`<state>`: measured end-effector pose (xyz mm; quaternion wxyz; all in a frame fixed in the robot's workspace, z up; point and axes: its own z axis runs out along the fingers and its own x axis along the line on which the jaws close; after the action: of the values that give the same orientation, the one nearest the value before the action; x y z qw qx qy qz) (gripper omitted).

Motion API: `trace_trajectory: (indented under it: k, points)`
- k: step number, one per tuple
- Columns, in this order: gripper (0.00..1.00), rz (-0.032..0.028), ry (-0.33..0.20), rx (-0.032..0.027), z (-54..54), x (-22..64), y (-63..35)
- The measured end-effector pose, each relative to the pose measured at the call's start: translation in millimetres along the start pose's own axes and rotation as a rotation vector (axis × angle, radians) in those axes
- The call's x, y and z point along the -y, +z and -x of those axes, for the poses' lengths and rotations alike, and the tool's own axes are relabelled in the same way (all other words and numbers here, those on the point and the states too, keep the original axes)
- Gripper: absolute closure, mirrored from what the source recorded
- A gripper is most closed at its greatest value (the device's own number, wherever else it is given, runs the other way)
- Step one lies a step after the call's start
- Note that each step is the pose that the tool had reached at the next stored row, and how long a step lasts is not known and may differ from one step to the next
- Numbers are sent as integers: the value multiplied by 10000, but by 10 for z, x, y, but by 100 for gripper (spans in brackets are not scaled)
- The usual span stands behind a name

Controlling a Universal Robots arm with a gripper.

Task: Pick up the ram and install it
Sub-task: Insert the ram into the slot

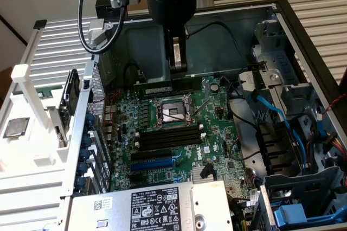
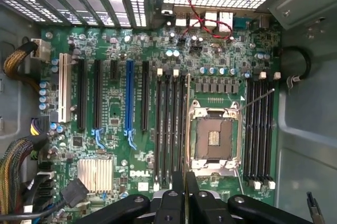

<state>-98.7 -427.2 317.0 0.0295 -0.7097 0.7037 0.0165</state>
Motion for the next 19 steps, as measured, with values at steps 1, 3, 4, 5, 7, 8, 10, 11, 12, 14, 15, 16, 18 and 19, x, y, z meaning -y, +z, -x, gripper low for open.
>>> trace_trajectory:
  k: [1,3,4,5,7,8,10,11,12,14,15,16,18,19]
  points:
    - [87,-1,0,-5,0,-1,14]
    - [87,-1,-1,-14,-3,-2,49]
    - [87,-1,-1,-23,-4,-3,67]
    - [87,-1,-1,-34,-6,-4,98]
    - [87,-1,-1,-40,-8,-4,132]
    - [87,0,-1,-42,-9,-5,149]
    - [87,-1,-1,-45,-12,-6,185]
    - [87,-2,-2,-45,-13,-6,204]
    - [87,-1,-1,-47,-14,-6,221]
    - [87,-1,1,-52,-19,-8,245]
    - [87,-1,0,-54,-24,-7,251]
    - [87,1,-1,-58,-33,-7,256]
    - [87,1,-1,-60,-50,-7,266]
    - [87,2,-1,-61,-62,-7,269]
